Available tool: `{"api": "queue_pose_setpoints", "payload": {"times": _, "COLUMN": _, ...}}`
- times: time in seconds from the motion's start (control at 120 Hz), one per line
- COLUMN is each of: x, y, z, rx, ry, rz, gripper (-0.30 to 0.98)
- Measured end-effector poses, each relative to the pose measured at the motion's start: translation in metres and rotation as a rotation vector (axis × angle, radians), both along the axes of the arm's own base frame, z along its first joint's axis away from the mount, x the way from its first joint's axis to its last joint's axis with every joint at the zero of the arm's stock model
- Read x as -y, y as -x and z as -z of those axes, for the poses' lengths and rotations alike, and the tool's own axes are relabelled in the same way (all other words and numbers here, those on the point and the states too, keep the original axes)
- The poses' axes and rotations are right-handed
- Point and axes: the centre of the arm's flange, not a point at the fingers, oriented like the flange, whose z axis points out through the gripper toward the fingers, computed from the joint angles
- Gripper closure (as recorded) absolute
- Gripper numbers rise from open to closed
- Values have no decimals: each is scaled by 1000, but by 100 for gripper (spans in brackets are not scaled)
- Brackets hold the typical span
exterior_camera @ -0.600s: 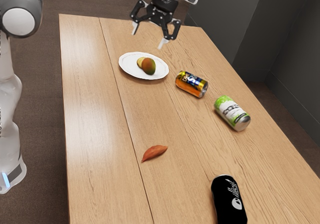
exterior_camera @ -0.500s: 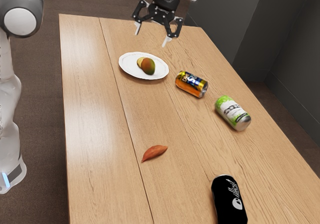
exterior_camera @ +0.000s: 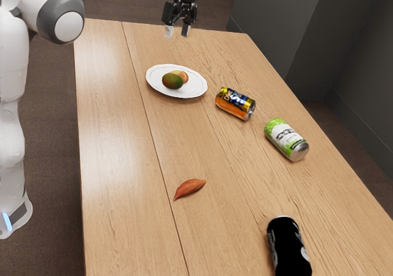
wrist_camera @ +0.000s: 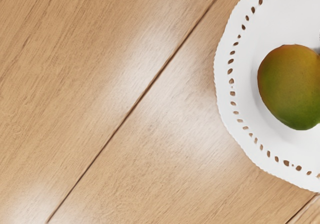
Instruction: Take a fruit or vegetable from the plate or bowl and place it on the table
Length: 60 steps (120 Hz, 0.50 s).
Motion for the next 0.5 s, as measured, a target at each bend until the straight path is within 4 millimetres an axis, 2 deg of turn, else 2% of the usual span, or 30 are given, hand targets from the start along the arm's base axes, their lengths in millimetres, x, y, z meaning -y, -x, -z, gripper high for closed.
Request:
{"api": "queue_pose_setpoints", "payload": {"times": 0.075, "x": -37, "y": 12, "z": 12, "rx": -10, "ry": 21, "rz": -97, "gripper": 0}}
{"api": "queue_pose_setpoints", "payload": {"times": 0.15, "x": -62, "y": 3, "z": 44, "rx": -23, "ry": 42, "rz": -157, "gripper": 0}}
{"api": "queue_pose_setpoints", "payload": {"times": 0.275, "x": -71, "y": -26, "z": 82, "rx": 18, "ry": 23, "rz": -199, "gripper": 0}}
{"api": "queue_pose_setpoints", "payload": {"times": 0.367, "x": -69, "y": -22, "z": 128, "rx": 38, "ry": 24, "rz": -242, "gripper": 0}}
{"api": "queue_pose_setpoints", "payload": {"times": 0.5, "x": -75, "y": -30, "z": 141, "rx": 117, "ry": -30, "rz": -292, "gripper": 0}}
